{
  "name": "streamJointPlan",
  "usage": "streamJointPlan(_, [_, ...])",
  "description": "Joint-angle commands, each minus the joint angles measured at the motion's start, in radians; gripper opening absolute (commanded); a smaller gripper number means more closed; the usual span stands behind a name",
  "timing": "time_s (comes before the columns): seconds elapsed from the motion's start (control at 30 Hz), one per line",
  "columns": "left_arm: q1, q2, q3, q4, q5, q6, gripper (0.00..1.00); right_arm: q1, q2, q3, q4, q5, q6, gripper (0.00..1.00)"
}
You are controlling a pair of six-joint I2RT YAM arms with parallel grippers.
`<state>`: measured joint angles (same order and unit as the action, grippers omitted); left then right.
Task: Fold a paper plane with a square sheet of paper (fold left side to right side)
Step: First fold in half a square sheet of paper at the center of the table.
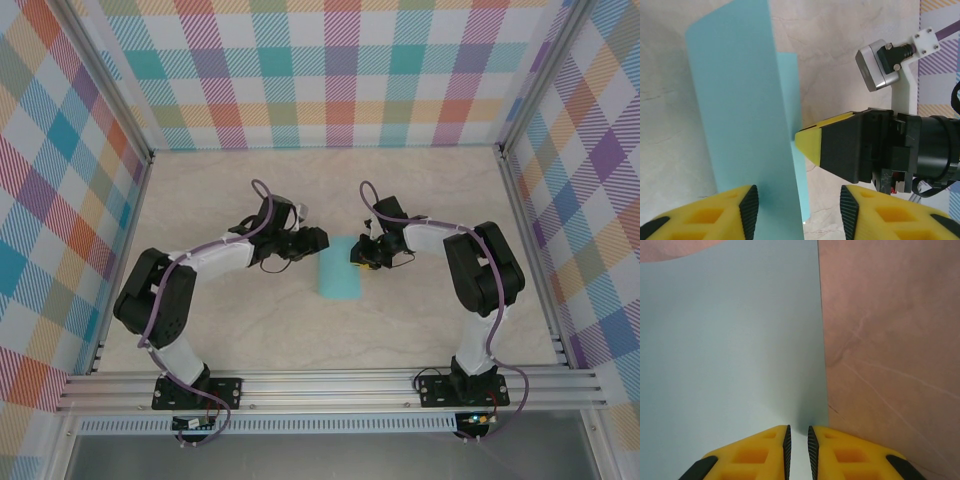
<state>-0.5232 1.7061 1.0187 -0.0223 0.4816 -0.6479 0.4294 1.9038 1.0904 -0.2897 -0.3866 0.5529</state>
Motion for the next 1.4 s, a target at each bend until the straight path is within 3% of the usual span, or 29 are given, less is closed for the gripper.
streamJointPlan(0.0, [-0.025, 0.038, 0.003, 0.064, 0.05, -0.035, 0.52, 0.016, 0.043, -0.017, -0.033, 0.015, -0.006, 0.21])
streamJointPlan(0.4, [-0.051, 0.104, 0.038, 0.082, 0.059, -0.05, 0.52, 0.002, -0.031, -0.037, 0.039, -0.04, 0.017, 0.22])
streamJointPlan(0.7, [-0.055, 0.112, 0.038, 0.084, 0.046, -0.052, 0.39, -0.032, -0.205, -0.098, 0.126, -0.106, 0.059, 0.3])
streamJointPlan(0.97, [-0.057, 0.109, 0.035, 0.084, 0.038, -0.052, 0.2, -0.029, -0.152, -0.144, 0.328, -0.252, 0.196, 0.3])
streamJointPlan(1.37, [-0.058, 0.104, 0.035, 0.081, 0.035, -0.053, 0.15, -0.012, -0.082, -0.147, 0.394, -0.299, 0.228, 0.24])
